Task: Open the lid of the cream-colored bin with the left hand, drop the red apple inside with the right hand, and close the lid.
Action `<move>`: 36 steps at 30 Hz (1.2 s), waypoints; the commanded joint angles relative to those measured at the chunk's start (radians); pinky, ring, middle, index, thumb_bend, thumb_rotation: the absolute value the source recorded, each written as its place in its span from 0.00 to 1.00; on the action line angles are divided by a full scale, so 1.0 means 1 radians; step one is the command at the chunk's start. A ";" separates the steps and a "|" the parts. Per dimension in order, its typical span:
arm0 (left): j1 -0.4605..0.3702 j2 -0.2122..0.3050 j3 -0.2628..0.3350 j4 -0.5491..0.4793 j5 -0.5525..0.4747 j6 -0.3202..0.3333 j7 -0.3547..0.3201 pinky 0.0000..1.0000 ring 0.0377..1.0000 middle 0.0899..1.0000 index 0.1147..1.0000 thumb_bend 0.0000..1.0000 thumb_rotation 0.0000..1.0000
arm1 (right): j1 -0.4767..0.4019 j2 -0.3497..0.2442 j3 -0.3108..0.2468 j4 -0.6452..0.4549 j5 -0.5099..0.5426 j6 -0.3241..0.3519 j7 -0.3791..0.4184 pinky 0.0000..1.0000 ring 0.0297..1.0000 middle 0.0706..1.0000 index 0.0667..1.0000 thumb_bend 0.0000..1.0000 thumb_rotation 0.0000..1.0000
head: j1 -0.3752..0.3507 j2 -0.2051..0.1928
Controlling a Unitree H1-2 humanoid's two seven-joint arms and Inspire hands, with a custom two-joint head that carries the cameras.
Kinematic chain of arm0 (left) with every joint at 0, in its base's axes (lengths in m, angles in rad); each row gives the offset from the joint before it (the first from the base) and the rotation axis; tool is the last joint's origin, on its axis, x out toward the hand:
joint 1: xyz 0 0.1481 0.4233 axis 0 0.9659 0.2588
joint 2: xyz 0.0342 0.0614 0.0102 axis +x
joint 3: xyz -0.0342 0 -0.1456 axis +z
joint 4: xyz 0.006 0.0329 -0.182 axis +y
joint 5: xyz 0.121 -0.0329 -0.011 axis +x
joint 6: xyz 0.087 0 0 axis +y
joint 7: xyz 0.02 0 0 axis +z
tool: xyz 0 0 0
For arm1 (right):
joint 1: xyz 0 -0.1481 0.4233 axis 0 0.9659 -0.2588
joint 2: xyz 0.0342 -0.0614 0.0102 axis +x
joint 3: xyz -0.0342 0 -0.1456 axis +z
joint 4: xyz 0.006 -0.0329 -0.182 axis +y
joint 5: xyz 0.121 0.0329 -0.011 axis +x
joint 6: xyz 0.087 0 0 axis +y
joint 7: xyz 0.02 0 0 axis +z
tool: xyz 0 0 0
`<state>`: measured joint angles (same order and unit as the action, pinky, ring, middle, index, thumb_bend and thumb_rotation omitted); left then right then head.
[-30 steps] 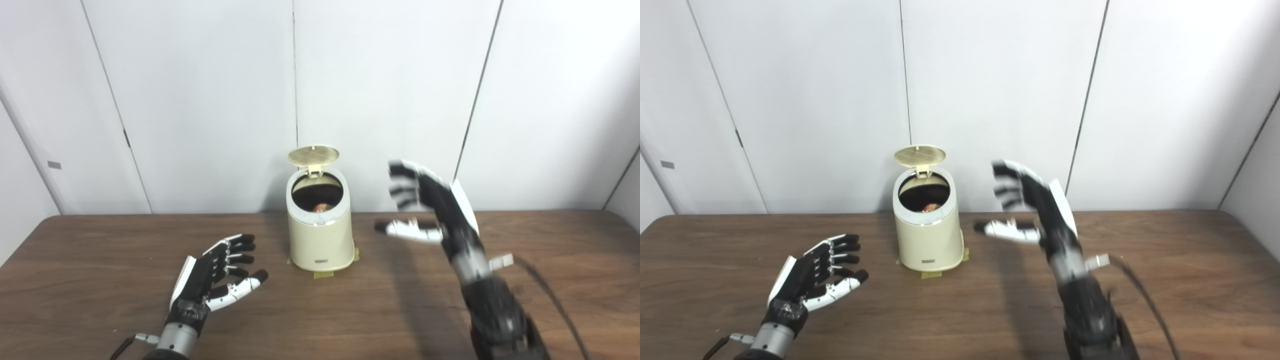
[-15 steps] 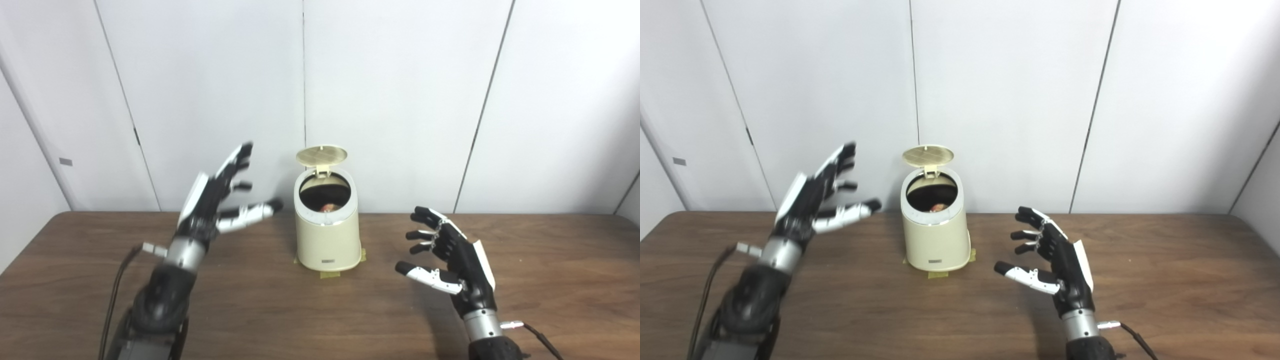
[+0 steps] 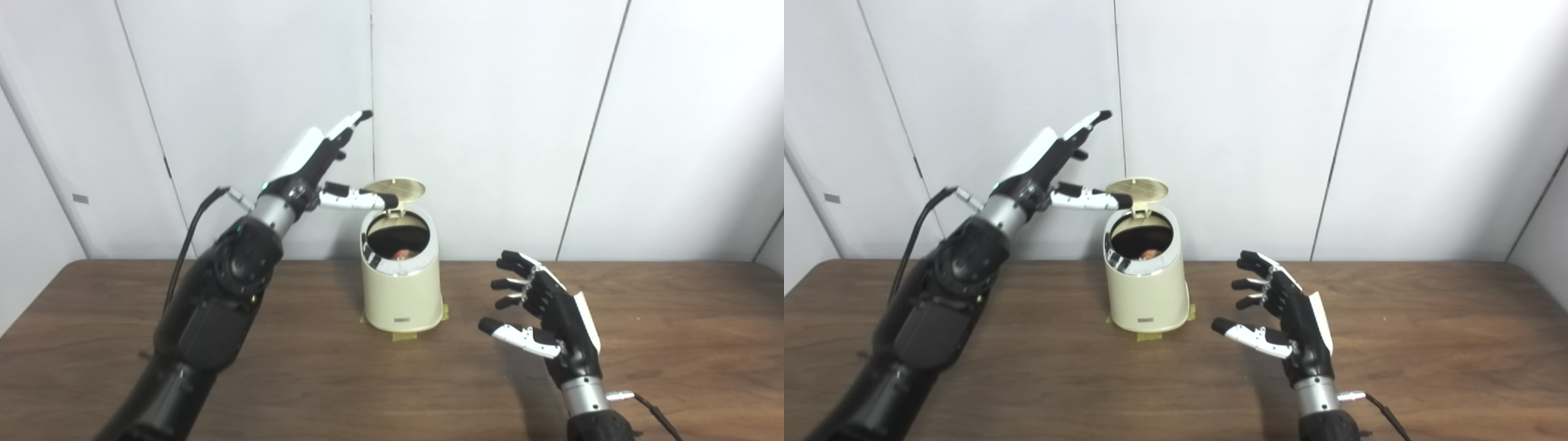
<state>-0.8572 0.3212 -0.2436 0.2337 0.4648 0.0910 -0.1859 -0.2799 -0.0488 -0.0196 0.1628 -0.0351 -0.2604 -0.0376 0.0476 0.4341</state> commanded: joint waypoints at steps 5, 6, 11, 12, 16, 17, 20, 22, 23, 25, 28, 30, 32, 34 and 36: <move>-0.132 0.061 -0.109 0.048 0.133 -0.056 -0.074 0.92 1.00 0.96 0.91 0.98 0.42 | -0.035 0.004 0.001 -0.036 -0.014 -0.017 -0.008 0.50 0.65 0.76 0.74 0.82 0.26 | -0.004 0.002; -0.139 0.066 -0.123 0.050 0.150 -0.059 -0.083 0.93 1.00 0.94 0.87 0.99 0.41 | -0.036 0.004 0.002 -0.036 -0.021 -0.019 -0.012 0.49 0.64 0.76 0.74 0.82 0.27 | -0.005 0.003; -0.146 0.091 -0.181 0.033 0.264 -0.080 -0.104 0.99 1.00 0.84 0.76 1.00 0.46 | -0.036 0.010 0.004 -0.051 -0.048 -0.005 -0.022 0.48 0.61 0.74 0.74 0.78 0.31 | -0.008 0.004; -0.144 0.093 -0.185 0.029 0.279 -0.086 -0.103 1.00 0.99 0.81 0.74 1.00 0.47 | -0.036 0.011 0.004 -0.050 -0.050 -0.004 -0.023 0.48 0.61 0.74 0.74 0.77 0.32 | -0.009 0.004; -0.130 0.096 -0.183 0.007 0.301 -0.090 -0.123 1.00 0.98 0.74 0.69 1.00 0.45 | -0.036 0.018 0.006 -0.058 -0.051 0.004 -0.025 0.49 0.62 0.74 0.74 0.76 0.33 | -0.012 0.005; -0.128 0.097 -0.183 0.002 0.304 -0.089 -0.128 1.00 0.97 0.74 0.69 1.00 0.45 | -0.035 0.019 0.007 -0.062 -0.053 0.007 -0.026 0.49 0.62 0.74 0.74 0.75 0.32 | -0.012 0.006; -0.123 0.100 -0.181 -0.009 0.312 -0.085 -0.145 1.00 0.96 0.73 0.68 1.00 0.45 | -0.035 0.023 0.007 -0.067 -0.065 0.016 -0.031 0.49 0.62 0.74 0.74 0.74 0.32 | -0.013 0.007; -0.120 0.102 -0.179 -0.019 0.315 -0.084 -0.157 1.00 0.96 0.74 0.69 1.00 0.47 | -0.036 0.025 0.007 -0.067 -0.072 0.018 -0.034 0.50 0.63 0.74 0.74 0.73 0.32 | -0.015 0.007; -0.118 0.104 -0.177 -0.026 0.315 -0.086 -0.161 1.00 0.96 0.74 0.69 1.00 0.47 | -0.037 0.026 0.007 -0.065 -0.075 0.018 -0.036 0.50 0.63 0.74 0.74 0.73 0.32 | -0.015 0.008; -0.113 0.107 -0.174 -0.042 0.316 -0.091 -0.167 1.00 0.96 0.74 0.69 1.00 0.47 | -0.038 0.028 0.009 -0.068 -0.082 0.021 -0.037 0.50 0.62 0.73 0.74 0.72 0.32 | -0.015 0.009; -0.105 0.111 -0.168 -0.069 0.314 -0.085 -0.183 1.00 0.96 0.74 0.69 1.00 0.46 | -0.038 0.032 0.011 -0.078 -0.090 0.038 -0.038 0.49 0.61 0.73 0.73 0.72 0.32 | -0.015 0.011; -0.098 0.114 -0.165 -0.086 0.314 -0.080 -0.194 1.00 0.96 0.73 0.69 1.00 0.45 | -0.038 0.033 0.012 -0.080 -0.094 0.043 -0.039 0.49 0.61 0.73 0.73 0.71 0.33 | -0.015 0.012; -0.088 0.117 -0.161 -0.098 0.311 -0.084 -0.199 1.00 0.97 0.73 0.69 1.00 0.46 | -0.039 0.033 0.014 -0.080 -0.093 0.046 -0.036 0.49 0.61 0.73 0.74 0.71 0.32 | -0.017 0.014; -0.079 0.118 -0.156 -0.109 0.308 -0.089 -0.203 1.00 0.97 0.74 0.69 1.00 0.46 | -0.038 0.034 0.016 -0.086 -0.094 0.054 -0.035 0.49 0.61 0.73 0.74 0.71 0.32 | -0.019 0.015; -0.071 0.119 -0.152 -0.116 0.308 -0.099 -0.202 1.00 0.96 0.73 0.69 1.00 0.46 | -0.038 0.035 0.020 -0.091 -0.095 0.058 -0.033 0.49 0.60 0.73 0.74 0.71 0.31 | -0.021 0.017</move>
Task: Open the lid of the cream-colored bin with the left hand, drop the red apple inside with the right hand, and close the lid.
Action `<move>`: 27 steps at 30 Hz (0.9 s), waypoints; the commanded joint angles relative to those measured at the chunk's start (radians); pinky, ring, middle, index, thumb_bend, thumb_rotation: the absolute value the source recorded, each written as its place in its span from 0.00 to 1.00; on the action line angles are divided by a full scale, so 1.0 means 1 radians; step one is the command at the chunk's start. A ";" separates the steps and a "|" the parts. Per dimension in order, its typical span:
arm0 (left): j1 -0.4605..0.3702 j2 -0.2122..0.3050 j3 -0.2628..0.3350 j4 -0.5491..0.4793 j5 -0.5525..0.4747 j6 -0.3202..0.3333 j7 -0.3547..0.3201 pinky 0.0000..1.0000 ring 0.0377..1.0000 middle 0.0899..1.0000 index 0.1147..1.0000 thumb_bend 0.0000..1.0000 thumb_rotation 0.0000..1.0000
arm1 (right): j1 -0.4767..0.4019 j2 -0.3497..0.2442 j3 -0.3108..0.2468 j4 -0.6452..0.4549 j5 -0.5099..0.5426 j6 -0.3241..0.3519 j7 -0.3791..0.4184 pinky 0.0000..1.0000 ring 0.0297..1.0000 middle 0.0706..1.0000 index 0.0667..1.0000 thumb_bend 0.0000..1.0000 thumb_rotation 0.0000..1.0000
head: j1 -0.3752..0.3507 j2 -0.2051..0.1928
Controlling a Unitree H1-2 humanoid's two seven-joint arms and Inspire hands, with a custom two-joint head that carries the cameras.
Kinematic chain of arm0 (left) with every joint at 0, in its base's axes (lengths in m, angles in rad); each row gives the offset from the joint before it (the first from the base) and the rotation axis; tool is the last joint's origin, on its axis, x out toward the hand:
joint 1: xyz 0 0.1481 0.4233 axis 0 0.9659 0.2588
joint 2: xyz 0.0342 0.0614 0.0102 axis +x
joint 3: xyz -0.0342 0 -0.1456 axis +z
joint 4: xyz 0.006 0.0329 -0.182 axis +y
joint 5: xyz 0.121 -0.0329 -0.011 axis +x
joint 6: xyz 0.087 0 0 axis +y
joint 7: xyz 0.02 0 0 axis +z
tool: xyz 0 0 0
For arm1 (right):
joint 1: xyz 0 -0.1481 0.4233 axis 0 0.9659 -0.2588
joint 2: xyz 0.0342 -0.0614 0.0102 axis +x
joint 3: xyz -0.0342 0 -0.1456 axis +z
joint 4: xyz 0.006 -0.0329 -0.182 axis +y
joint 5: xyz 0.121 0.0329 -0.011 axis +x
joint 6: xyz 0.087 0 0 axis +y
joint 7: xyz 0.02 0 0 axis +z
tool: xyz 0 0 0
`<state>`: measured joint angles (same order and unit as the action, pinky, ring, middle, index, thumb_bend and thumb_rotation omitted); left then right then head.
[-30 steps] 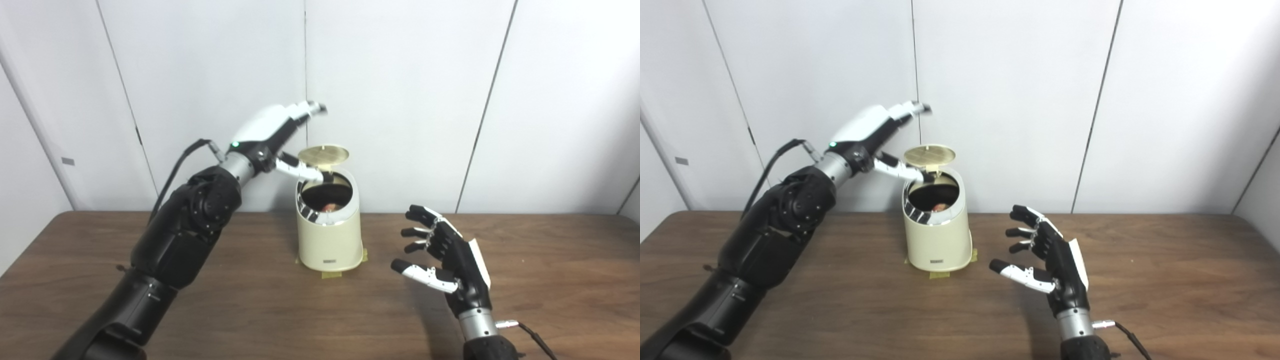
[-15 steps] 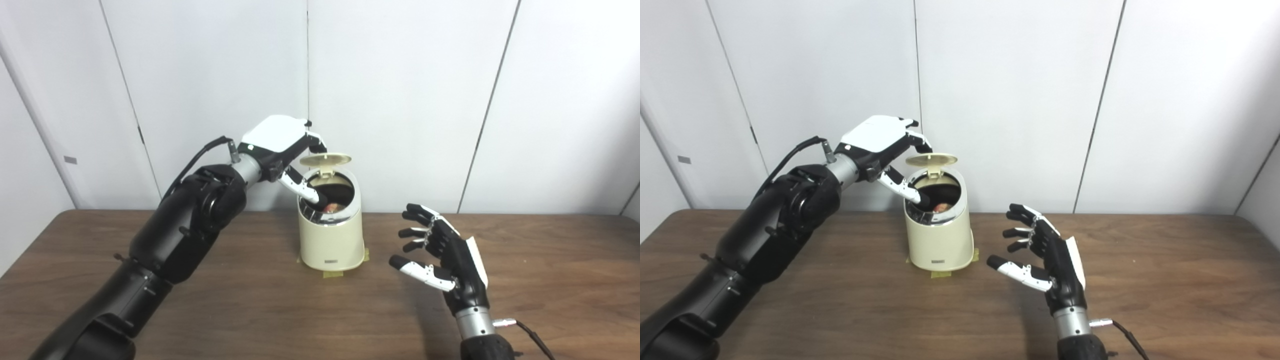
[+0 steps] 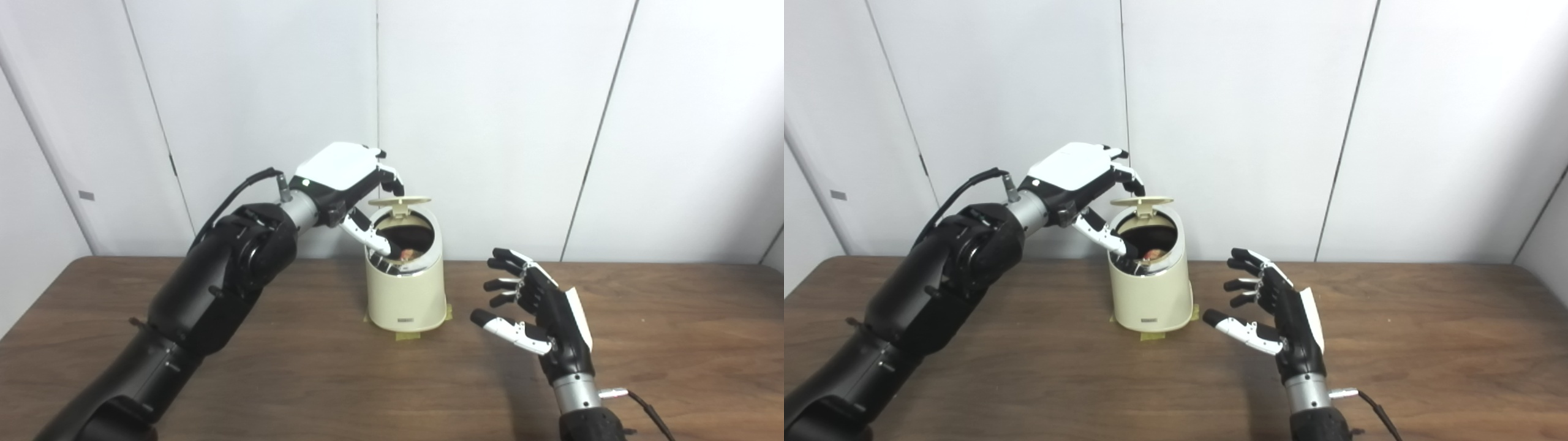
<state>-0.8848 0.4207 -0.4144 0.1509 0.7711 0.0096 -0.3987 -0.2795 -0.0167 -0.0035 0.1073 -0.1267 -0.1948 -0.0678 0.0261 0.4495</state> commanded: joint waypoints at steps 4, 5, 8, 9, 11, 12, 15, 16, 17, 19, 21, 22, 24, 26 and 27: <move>-0.026 0.020 0.025 -0.055 0.004 -0.023 0.003 1.00 0.94 0.73 0.69 0.99 0.46 | -0.035 0.004 0.010 -0.046 -0.003 0.006 0.002 0.50 0.61 0.73 0.74 0.71 0.32 | -0.004 0.008; -0.022 0.019 0.027 -0.061 0.004 -0.025 0.003 1.00 0.94 0.73 0.69 0.99 0.46 | -0.034 0.003 0.012 -0.050 -0.007 0.011 0.002 0.50 0.61 0.74 0.74 0.71 0.33 | -0.005 0.010; -0.012 0.019 0.029 -0.070 0.007 -0.033 0.003 1.00 0.93 0.72 0.69 0.98 0.46 | -0.033 0.003 0.017 -0.059 -0.014 0.023 0.002 0.49 0.61 0.73 0.74 0.71 0.33 | -0.007 0.013; -0.010 0.020 0.029 -0.072 0.008 -0.035 0.002 1.00 0.92 0.72 0.69 0.98 0.46 | -0.033 0.003 0.018 -0.061 -0.015 0.025 0.002 0.49 0.61 0.73 0.74 0.71 0.32 | -0.007 0.014; -0.006 0.020 0.031 -0.078 0.004 -0.033 -0.008 1.00 0.92 0.72 0.69 0.98 0.46 | -0.036 0.001 0.020 -0.058 -0.022 0.024 0.000 0.49 0.60 0.73 0.74 0.70 0.32 | -0.008 0.017; -0.003 0.020 0.032 -0.081 0.003 -0.031 -0.011 1.00 0.93 0.72 0.69 0.98 0.46 | -0.037 0.001 0.021 -0.057 -0.022 0.024 0.001 0.49 0.60 0.73 0.74 0.70 0.32 | -0.008 0.017; 0.005 0.018 0.035 -0.089 -0.002 -0.027 -0.024 1.00 0.92 0.73 0.69 0.98 0.46 | -0.039 0.001 0.022 -0.059 -0.018 0.028 0.004 0.49 0.60 0.73 0.74 0.71 0.32 | -0.009 0.021; 0.008 0.018 0.036 -0.091 -0.004 -0.028 -0.028 1.00 0.93 0.73 0.69 0.98 0.46 | -0.040 0.001 0.023 -0.060 -0.018 0.029 0.005 0.49 0.60 0.73 0.74 0.71 0.32 | -0.009 0.022; 0.011 0.017 0.036 -0.090 -0.002 -0.034 -0.026 1.00 0.93 0.73 0.69 0.98 0.46 | -0.041 0.002 0.023 -0.061 -0.018 0.032 0.006 0.49 0.60 0.74 0.74 0.71 0.33 | -0.010 0.023; 0.017 0.018 0.032 -0.089 0.006 -0.044 -0.024 1.00 0.92 0.72 0.68 0.98 0.46 | -0.041 0.002 0.025 -0.064 -0.022 0.036 0.005 0.49 0.60 0.74 0.74 0.71 0.33 | -0.011 0.026; 0.024 0.016 0.030 -0.090 0.011 -0.049 -0.022 1.00 0.91 0.72 0.68 0.99 0.48 | -0.042 0.005 0.026 -0.067 -0.020 0.042 0.004 0.49 0.60 0.74 0.74 0.71 0.32 | -0.012 0.027; 0.027 0.015 0.029 -0.091 0.012 -0.052 -0.021 1.00 0.91 0.72 0.68 0.99 0.49 | -0.041 0.006 0.026 -0.068 -0.019 0.046 0.004 0.49 0.60 0.73 0.74 0.71 0.32 | -0.013 0.028; 0.036 0.012 0.028 -0.094 0.013 -0.055 -0.021 1.00 0.91 0.72 0.68 0.99 0.48 | -0.041 0.005 0.029 -0.074 -0.022 0.053 0.005 0.49 0.60 0.73 0.74 0.71 0.32 | -0.015 0.031; 0.042 0.011 0.027 -0.095 0.015 -0.060 -0.020 1.00 0.90 0.72 0.68 0.99 0.48 | -0.040 0.004 0.032 -0.080 -0.022 0.060 0.007 0.49 0.61 0.74 0.74 0.71 0.32 | -0.016 0.034; 0.046 0.009 0.026 -0.094 0.016 -0.061 -0.021 1.00 0.90 0.71 0.67 0.99 0.48 | -0.039 0.005 0.032 -0.081 -0.020 0.063 0.007 0.49 0.61 0.74 0.74 0.71 0.33 | -0.016 0.034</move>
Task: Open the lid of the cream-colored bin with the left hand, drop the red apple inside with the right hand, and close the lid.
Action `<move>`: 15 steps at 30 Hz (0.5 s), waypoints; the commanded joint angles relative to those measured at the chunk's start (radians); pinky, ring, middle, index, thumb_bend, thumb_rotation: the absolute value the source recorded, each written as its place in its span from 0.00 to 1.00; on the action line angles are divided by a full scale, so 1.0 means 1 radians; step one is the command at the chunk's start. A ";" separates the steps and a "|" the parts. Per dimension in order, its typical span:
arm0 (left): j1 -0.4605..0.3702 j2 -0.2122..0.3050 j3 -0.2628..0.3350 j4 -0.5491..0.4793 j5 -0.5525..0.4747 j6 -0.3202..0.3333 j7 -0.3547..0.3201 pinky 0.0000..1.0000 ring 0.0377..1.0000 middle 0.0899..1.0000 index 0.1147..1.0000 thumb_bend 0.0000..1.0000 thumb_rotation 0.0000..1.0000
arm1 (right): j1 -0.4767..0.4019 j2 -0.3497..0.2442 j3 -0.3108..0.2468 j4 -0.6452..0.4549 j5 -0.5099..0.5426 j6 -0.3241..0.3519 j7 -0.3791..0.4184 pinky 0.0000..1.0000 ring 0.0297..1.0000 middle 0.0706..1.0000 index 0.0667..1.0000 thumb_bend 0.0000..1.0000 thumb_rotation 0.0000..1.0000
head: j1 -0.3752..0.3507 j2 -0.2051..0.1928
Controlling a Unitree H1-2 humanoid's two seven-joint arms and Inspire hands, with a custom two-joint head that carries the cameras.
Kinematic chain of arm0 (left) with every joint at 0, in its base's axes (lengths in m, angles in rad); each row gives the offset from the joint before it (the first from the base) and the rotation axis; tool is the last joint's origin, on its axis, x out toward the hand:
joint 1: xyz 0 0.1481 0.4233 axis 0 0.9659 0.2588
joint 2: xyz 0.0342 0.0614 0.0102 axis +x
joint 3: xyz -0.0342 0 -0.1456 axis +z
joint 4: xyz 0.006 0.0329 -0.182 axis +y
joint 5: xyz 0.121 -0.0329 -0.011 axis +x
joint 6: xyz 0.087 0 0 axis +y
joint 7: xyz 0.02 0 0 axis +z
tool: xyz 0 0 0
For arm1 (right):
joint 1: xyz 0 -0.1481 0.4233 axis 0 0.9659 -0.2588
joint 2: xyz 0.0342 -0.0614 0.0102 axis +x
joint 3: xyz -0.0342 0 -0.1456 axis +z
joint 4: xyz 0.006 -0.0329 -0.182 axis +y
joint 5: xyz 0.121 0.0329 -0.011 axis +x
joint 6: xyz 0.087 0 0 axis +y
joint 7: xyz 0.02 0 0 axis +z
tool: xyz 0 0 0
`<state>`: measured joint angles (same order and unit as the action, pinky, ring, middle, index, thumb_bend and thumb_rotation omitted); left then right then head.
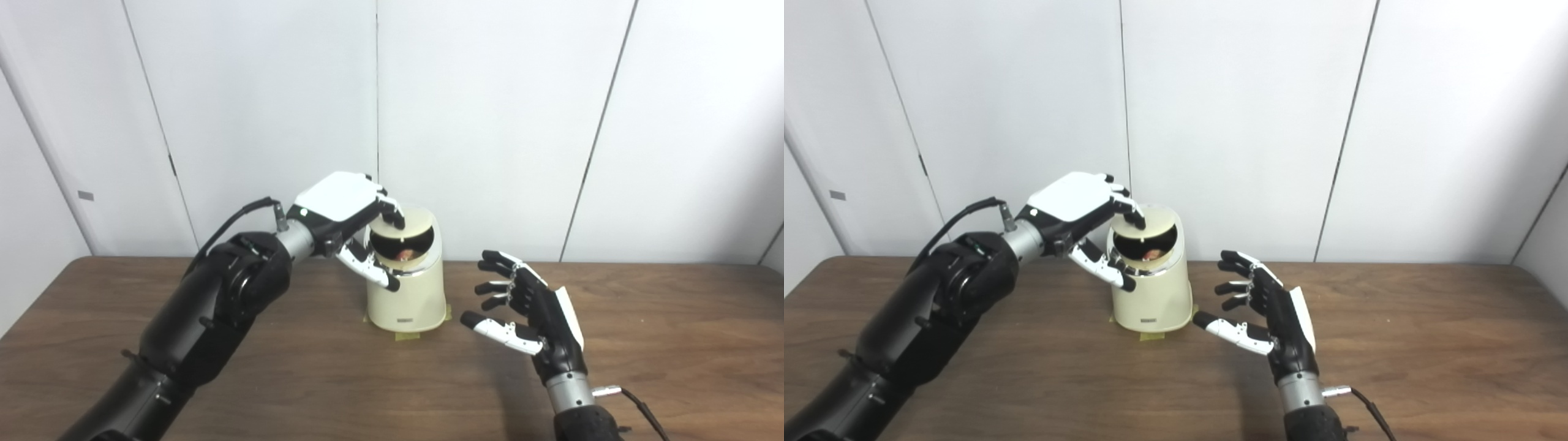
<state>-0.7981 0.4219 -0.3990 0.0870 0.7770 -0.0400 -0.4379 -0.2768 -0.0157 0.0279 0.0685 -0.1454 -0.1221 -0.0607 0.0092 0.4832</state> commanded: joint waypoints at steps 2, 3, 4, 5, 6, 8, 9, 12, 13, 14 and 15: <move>-0.033 0.003 0.011 -0.028 0.011 -0.012 0.018 1.00 0.91 0.71 0.67 0.99 0.48 | -0.042 0.003 0.001 -0.045 0.001 -0.006 0.000 0.49 0.60 0.74 0.74 0.72 0.33 | -0.001 0.004; -0.028 0.001 0.011 -0.025 0.012 -0.013 0.018 1.00 0.91 0.71 0.67 0.99 0.48 | -0.042 0.003 0.001 -0.046 0.002 -0.005 0.001 0.49 0.60 0.74 0.74 0.72 0.33 | -0.001 0.004; -0.024 0.000 0.010 -0.024 0.013 -0.012 0.016 1.00 0.91 0.71 0.67 0.99 0.47 | -0.042 0.003 0.001 -0.048 0.003 -0.002 0.001 0.49 0.60 0.73 0.74 0.72 0.33 | -0.001 0.007; -0.021 -0.001 0.009 -0.024 0.014 -0.012 0.014 1.00 0.91 0.71 0.67 0.98 0.45 | -0.042 0.002 0.001 -0.049 0.004 -0.001 0.002 0.49 0.60 0.74 0.74 0.72 0.33 | -0.001 0.007; -0.018 -0.002 0.007 -0.023 0.018 -0.011 0.011 1.00 0.91 0.71 0.67 0.98 0.45 | -0.042 0.002 0.001 -0.051 0.004 0.001 0.002 0.49 0.60 0.74 0.74 0.72 0.33 | -0.002 0.009; -0.007 -0.007 -0.002 -0.017 0.026 -0.010 0.008 1.00 0.91 0.71 0.67 0.98 0.43 | -0.042 0.001 0.002 -0.052 0.003 0.001 0.003 0.49 0.60 0.74 0.74 0.71 0.33 | -0.002 0.010; -0.003 -0.008 -0.005 -0.016 0.030 -0.011 0.008 1.00 0.91 0.72 0.67 0.97 0.42 | -0.042 0.001 0.002 -0.053 0.005 0.001 0.004 0.49 0.60 0.74 0.74 0.71 0.34 | -0.002 0.012; 0.012 -0.012 -0.024 -0.006 0.050 -0.022 0.011 1.00 0.91 0.72 0.68 0.97 0.43 | -0.041 0.000 0.003 -0.058 0.002 0.008 0.005 0.49 0.60 0.74 0.74 0.71 0.35 | -0.001 0.015; 0.017 -0.013 -0.032 -0.003 0.060 -0.028 0.014 1.00 0.91 0.72 0.69 0.97 0.43 | -0.041 -0.001 0.004 -0.060 0.001 0.009 0.006 0.49 0.60 0.74 0.74 0.71 0.35 | 0.000 0.015; 0.022 -0.016 -0.040 -0.001 0.071 -0.033 0.017 1.00 0.90 0.73 0.69 0.97 0.44 | -0.041 -0.002 0.003 -0.060 0.003 0.008 0.007 0.49 0.60 0.74 0.74 0.71 0.35 | 0.000 0.015; 0.028 -0.018 -0.050 0.004 0.083 -0.037 0.023 1.00 0.90 0.74 0.70 0.97 0.44 | -0.040 -0.002 0.003 -0.060 0.003 0.007 0.006 0.50 0.60 0.74 0.74 0.70 0.35 | 0.000 0.016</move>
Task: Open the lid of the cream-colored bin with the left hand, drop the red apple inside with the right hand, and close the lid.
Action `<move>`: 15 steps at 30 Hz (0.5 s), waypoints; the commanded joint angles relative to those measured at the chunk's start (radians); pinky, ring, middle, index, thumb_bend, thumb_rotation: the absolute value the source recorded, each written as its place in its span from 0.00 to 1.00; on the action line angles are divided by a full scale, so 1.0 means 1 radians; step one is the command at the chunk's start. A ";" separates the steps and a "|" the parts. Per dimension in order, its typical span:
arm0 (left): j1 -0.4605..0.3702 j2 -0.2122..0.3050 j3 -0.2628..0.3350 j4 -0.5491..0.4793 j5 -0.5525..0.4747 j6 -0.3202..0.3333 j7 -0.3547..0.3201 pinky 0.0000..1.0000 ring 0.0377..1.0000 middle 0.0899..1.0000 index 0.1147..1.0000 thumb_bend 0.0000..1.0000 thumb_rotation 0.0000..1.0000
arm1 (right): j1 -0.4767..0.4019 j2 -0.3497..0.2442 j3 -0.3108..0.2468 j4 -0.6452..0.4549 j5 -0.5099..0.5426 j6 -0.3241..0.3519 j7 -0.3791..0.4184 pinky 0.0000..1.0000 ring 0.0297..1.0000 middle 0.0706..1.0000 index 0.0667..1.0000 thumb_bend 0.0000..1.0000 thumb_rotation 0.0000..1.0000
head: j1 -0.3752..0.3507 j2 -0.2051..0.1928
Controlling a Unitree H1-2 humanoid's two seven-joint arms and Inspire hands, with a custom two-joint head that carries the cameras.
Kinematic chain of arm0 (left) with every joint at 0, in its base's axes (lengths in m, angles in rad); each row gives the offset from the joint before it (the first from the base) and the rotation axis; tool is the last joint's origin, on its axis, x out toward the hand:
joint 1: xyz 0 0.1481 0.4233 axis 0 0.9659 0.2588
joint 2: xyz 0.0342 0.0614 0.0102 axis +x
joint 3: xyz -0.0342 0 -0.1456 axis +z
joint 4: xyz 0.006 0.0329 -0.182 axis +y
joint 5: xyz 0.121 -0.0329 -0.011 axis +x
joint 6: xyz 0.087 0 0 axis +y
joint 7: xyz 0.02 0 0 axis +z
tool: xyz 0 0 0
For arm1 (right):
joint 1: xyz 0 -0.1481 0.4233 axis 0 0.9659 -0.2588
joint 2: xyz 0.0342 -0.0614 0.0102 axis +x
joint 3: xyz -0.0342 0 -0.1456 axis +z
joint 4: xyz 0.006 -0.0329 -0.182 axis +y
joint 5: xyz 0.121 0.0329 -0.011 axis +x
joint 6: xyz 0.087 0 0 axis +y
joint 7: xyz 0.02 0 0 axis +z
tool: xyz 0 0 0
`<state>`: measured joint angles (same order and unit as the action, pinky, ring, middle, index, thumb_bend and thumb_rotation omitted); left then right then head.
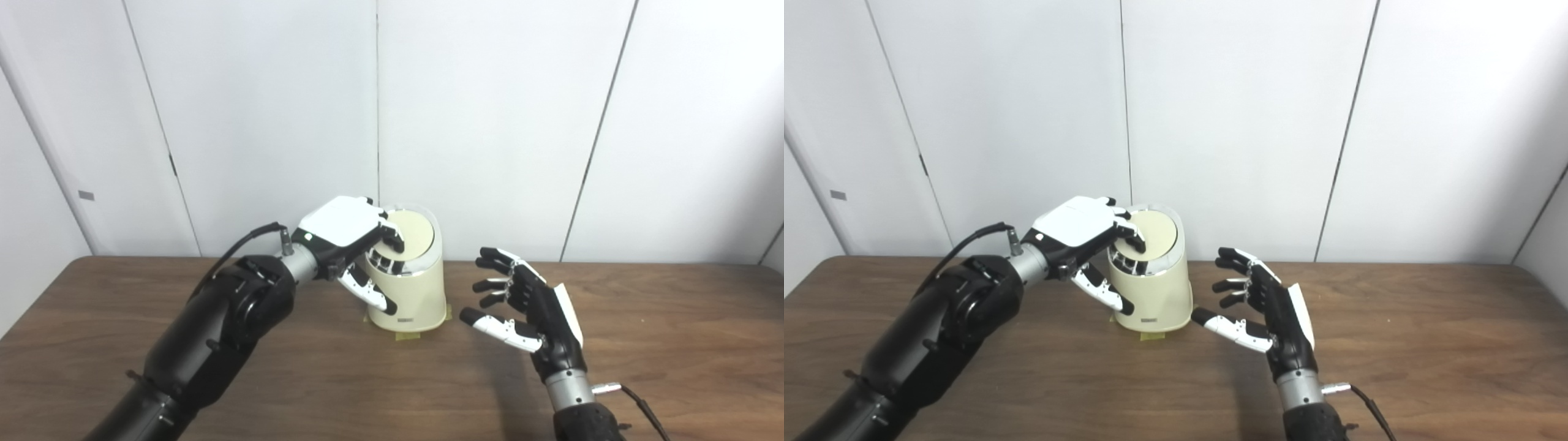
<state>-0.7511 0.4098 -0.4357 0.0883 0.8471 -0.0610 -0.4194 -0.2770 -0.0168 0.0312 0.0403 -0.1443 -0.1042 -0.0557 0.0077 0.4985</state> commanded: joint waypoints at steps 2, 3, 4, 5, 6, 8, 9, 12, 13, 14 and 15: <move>-0.007 -0.014 -0.031 0.011 0.037 -0.018 0.014 1.00 0.91 0.76 0.73 0.97 0.44 | -0.040 -0.002 0.000 -0.031 -0.001 -0.013 0.000 0.49 0.60 0.73 0.74 0.69 0.33 | 0.001 0.002; 0.000 -0.019 -0.040 0.016 0.049 -0.018 0.022 1.00 0.91 0.78 0.75 0.96 0.44 | -0.041 -0.002 0.001 -0.031 -0.003 -0.014 0.000 0.49 0.60 0.73 0.74 0.68 0.33 | 0.001 0.002; 0.007 -0.022 -0.049 0.018 0.060 -0.021 0.031 1.00 0.92 0.80 0.77 0.96 0.43 | -0.040 -0.002 0.001 -0.033 -0.004 -0.014 0.000 0.49 0.59 0.73 0.74 0.67 0.33 | 0.001 0.005; 0.013 -0.024 -0.057 0.023 0.070 -0.031 0.049 1.00 0.93 0.82 0.79 0.96 0.43 | -0.040 -0.002 0.001 -0.035 -0.006 -0.013 -0.001 0.49 0.59 0.73 0.74 0.67 0.33 | 0.001 0.005; 0.019 -0.025 -0.066 0.032 0.082 -0.047 0.077 1.00 0.93 0.83 0.80 0.96 0.42 | -0.040 -0.002 0.001 -0.036 -0.006 -0.012 -0.002 0.49 0.59 0.73 0.74 0.67 0.33 | 0.001 0.005; 0.028 -0.026 -0.082 0.048 0.107 -0.070 0.118 1.00 0.95 0.84 0.81 0.95 0.42 | -0.040 -0.002 0.000 -0.038 -0.006 -0.010 -0.002 0.48 0.59 0.73 0.74 0.67 0.33 | 0.002 0.008; 0.032 -0.028 -0.091 0.054 0.122 -0.076 0.134 1.00 0.96 0.84 0.82 0.94 0.41 | -0.040 -0.002 0.000 -0.038 -0.007 -0.011 -0.003 0.48 0.59 0.73 0.74 0.66 0.33 | 0.002 0.008; 0.038 -0.030 -0.112 0.069 0.158 -0.086 0.164 1.00 0.97 0.84 0.80 0.94 0.40 | -0.039 0.000 -0.001 -0.041 -0.003 -0.009 -0.002 0.48 0.59 0.73 0.74 0.66 0.32 | 0.002 0.010; 0.039 -0.031 -0.119 0.074 0.166 -0.090 0.170 1.00 0.96 0.83 0.80 0.94 0.40 | -0.039 0.000 -0.002 -0.041 0.000 -0.009 -0.002 0.49 0.60 0.73 0.74 0.66 0.32 | 0.002 0.010; 0.040 -0.031 -0.122 0.076 0.171 -0.092 0.174 1.00 0.96 0.83 0.80 0.94 0.39 | -0.039 0.001 -0.002 -0.041 0.001 -0.008 -0.002 0.49 0.60 0.73 0.74 0.66 0.31 | 0.002 0.010; 0.042 -0.033 -0.128 0.079 0.179 -0.092 0.175 1.00 0.96 0.82 0.79 0.94 0.39 | -0.039 0.001 -0.002 -0.041 -0.001 -0.008 -0.003 0.49 0.60 0.73 0.74 0.66 0.31 | 0.002 0.010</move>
<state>-0.7088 0.3846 -0.5367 0.1422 1.0083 -0.1349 -0.2131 -0.2766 -0.0171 0.0325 0.0370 -0.1452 -0.1029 -0.0551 0.0092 0.5077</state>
